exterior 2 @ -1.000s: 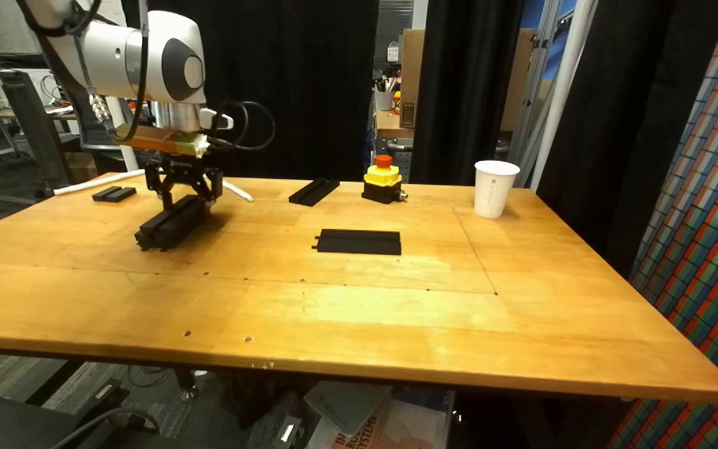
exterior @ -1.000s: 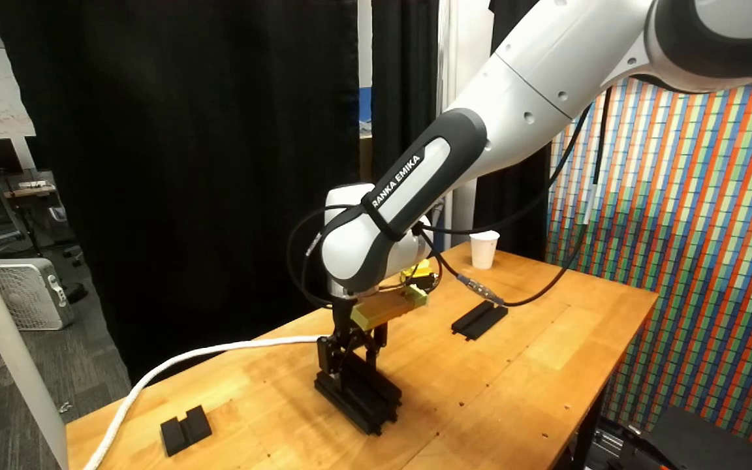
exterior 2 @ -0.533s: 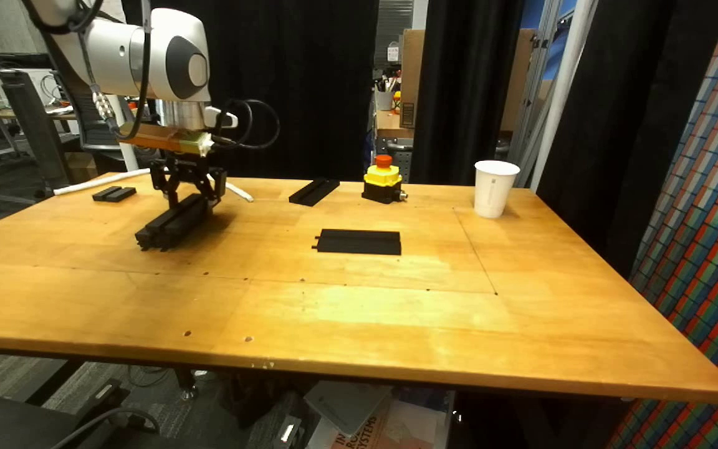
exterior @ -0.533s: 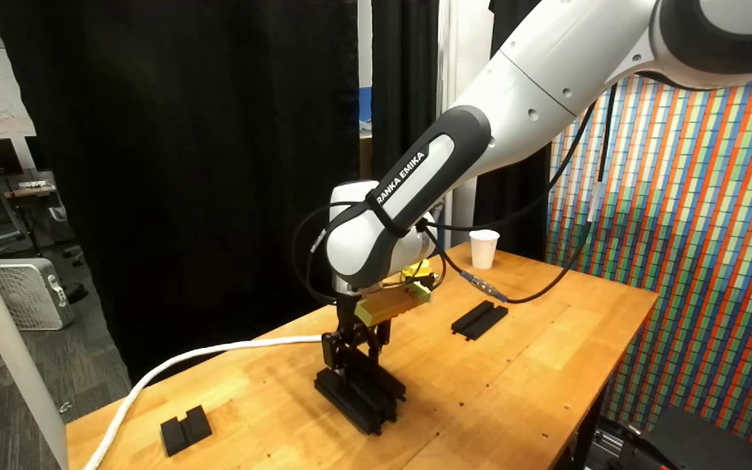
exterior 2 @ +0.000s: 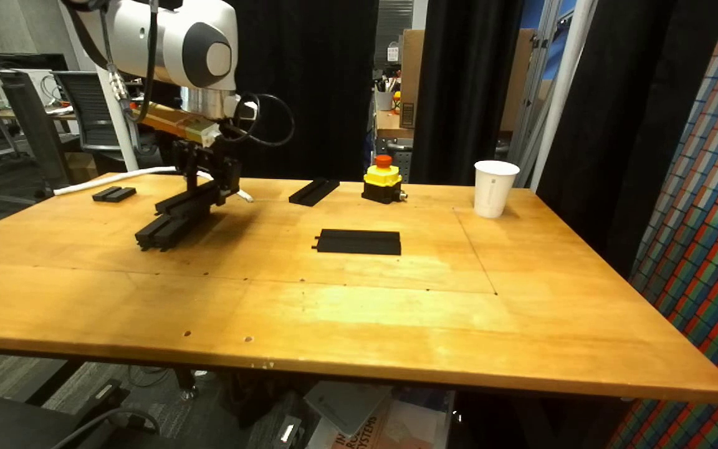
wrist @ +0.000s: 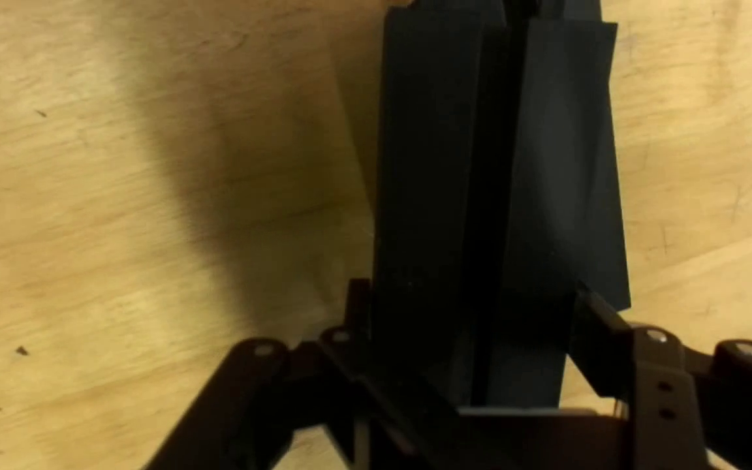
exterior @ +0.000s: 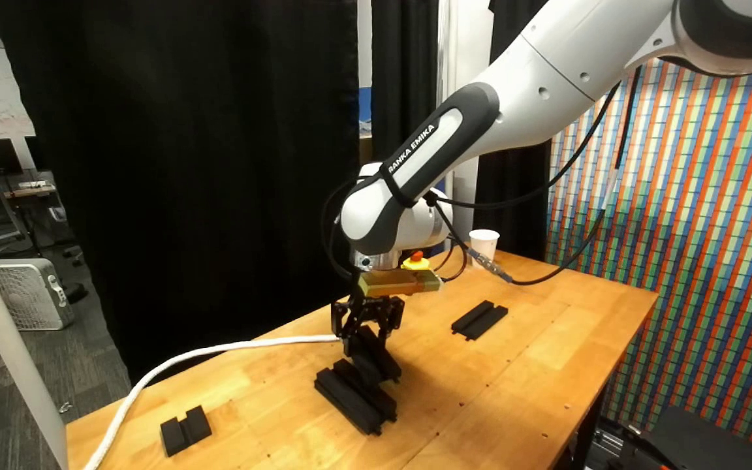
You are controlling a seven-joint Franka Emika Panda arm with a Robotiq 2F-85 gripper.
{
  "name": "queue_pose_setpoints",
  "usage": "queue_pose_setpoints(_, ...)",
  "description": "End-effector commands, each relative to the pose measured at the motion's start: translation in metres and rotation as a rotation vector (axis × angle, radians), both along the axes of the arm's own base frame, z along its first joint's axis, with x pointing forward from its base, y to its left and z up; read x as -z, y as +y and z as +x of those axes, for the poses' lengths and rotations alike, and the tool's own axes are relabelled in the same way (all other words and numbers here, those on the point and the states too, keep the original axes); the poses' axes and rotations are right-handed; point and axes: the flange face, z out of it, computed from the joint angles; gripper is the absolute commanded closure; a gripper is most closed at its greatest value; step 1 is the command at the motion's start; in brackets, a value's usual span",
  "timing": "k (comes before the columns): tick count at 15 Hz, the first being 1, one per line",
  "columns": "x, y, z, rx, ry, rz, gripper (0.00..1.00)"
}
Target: Connect the four black objects together
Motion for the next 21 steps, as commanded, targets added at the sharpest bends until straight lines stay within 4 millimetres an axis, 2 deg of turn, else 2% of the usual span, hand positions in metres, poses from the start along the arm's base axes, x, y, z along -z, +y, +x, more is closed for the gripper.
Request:
queue_pose_setpoints(1, -0.018, -0.015, -0.002, 0.191, -0.026, 0.047, 0.53)
queue_pose_setpoints(7, -0.016, -0.026, -0.015, 0.503, -0.027, 0.052, 0.53)
queue_pose_setpoints(12, -0.013, -0.030, -0.043, 0.767, -0.022, 0.041, 0.53)
queue_pose_setpoints(15, -0.013, -0.040, -0.059, 0.924, -0.025, 0.036, 0.53)
queue_pose_setpoints(17, -0.013, -0.052, -0.065, 1.028, -0.030, 0.030, 0.53)
queue_pose_setpoints(21, -0.010, -0.085, -0.059, 1.206, -0.034, -0.011, 0.53)
